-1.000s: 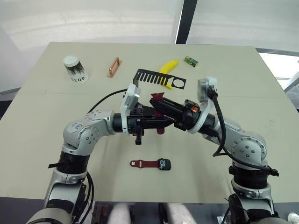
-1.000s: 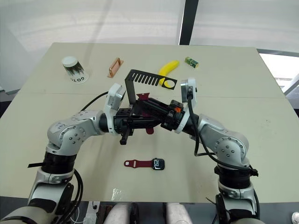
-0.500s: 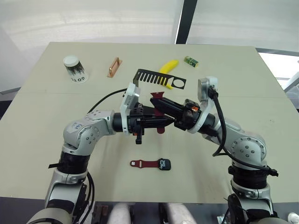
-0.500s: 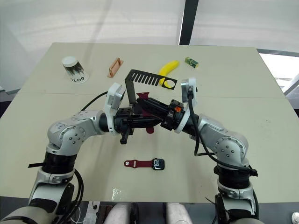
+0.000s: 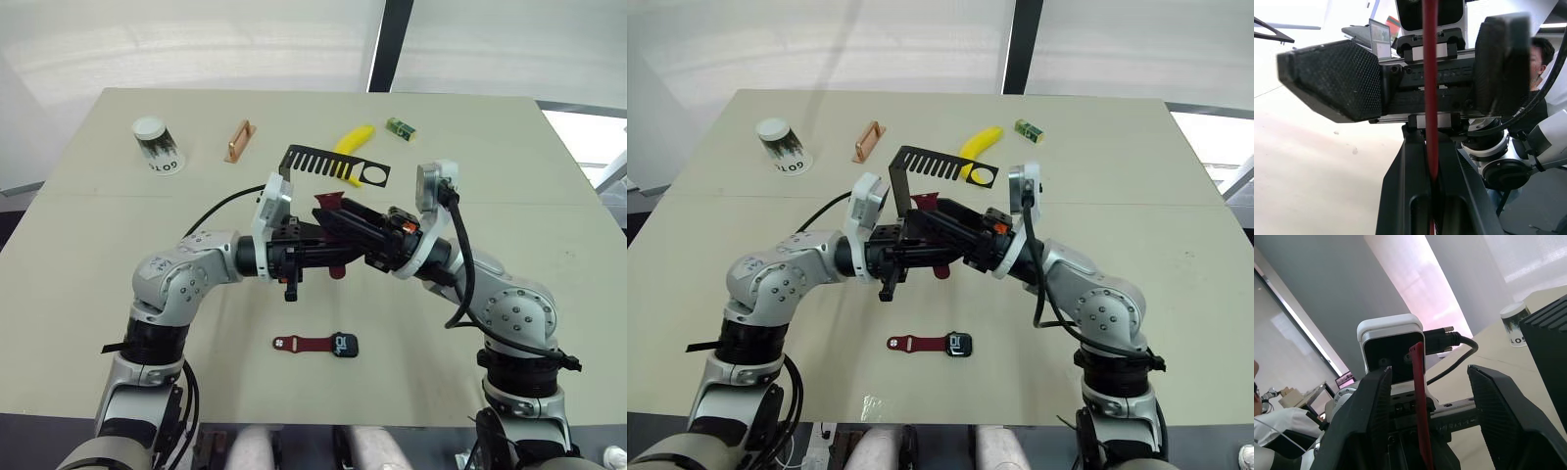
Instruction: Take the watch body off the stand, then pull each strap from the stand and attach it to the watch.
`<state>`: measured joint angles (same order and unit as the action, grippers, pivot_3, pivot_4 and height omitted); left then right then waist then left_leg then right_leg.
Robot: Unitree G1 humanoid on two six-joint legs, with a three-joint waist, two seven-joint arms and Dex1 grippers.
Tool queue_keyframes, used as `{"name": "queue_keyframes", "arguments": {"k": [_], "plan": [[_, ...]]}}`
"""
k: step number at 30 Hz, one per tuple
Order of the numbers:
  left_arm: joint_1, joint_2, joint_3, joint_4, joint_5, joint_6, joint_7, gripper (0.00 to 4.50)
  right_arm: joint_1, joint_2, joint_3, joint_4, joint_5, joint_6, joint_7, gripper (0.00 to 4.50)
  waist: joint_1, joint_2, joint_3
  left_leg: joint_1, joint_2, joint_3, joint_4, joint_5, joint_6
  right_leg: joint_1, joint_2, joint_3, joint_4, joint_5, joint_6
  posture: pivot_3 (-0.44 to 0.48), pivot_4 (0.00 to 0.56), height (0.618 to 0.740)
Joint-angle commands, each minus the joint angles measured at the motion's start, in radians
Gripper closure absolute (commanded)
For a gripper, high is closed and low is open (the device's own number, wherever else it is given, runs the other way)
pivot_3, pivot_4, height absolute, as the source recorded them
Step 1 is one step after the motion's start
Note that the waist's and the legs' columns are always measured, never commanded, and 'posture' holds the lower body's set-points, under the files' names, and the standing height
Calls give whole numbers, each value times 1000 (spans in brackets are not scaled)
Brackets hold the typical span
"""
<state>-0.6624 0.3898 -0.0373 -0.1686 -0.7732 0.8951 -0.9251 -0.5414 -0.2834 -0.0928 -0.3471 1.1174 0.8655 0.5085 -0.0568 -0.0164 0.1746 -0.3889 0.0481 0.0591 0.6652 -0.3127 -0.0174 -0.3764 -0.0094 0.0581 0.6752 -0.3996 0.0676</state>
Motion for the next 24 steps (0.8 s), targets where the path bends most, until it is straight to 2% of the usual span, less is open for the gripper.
{"name": "queue_keyframes", "arguments": {"k": [1,2,5,9,10,24], "plan": [[-8,-14,4,-39,-32,-2,2,4500,-1,13,-3,-44,20,-19,-13,1814,0,0,0,0,0,0,0,0,0,0,0,0,0,0,0,0,150,740],[-8,-14,3,-39,-33,-2,3,4500,0,13,-2,-44,21,-20,-13,1814,0,0,0,0,0,0,0,0,0,0,0,0,0,0,0,0,150,740],[-8,-13,1,-40,-34,-3,5,4500,3,14,0,-47,25,-22,-10,2560,0,0,0,0,0,0,0,0,0,0,0,0,0,0,0,0,150,740],[-8,-15,-1,-40,-34,-3,7,4500,6,14,1,-49,30,-25,-9,4257,0,0,0,0,0,0,0,0,0,0,0,0,0,0,0,0,150,740],[-8,-15,-1,-40,-34,-4,7,4500,7,14,0,-49,31,-25,-8,4439,0,0,0,0,0,0,0,0,0,0,0,0,0,0,0,0,150,740],[-5,-19,-4,-43,-33,-5,8,4500,8,6,0,-56,36,-22,-6,4439,0,0,0,0,0,0,0,0,0,0,0,0,0,0,0,0,150,740]]}}
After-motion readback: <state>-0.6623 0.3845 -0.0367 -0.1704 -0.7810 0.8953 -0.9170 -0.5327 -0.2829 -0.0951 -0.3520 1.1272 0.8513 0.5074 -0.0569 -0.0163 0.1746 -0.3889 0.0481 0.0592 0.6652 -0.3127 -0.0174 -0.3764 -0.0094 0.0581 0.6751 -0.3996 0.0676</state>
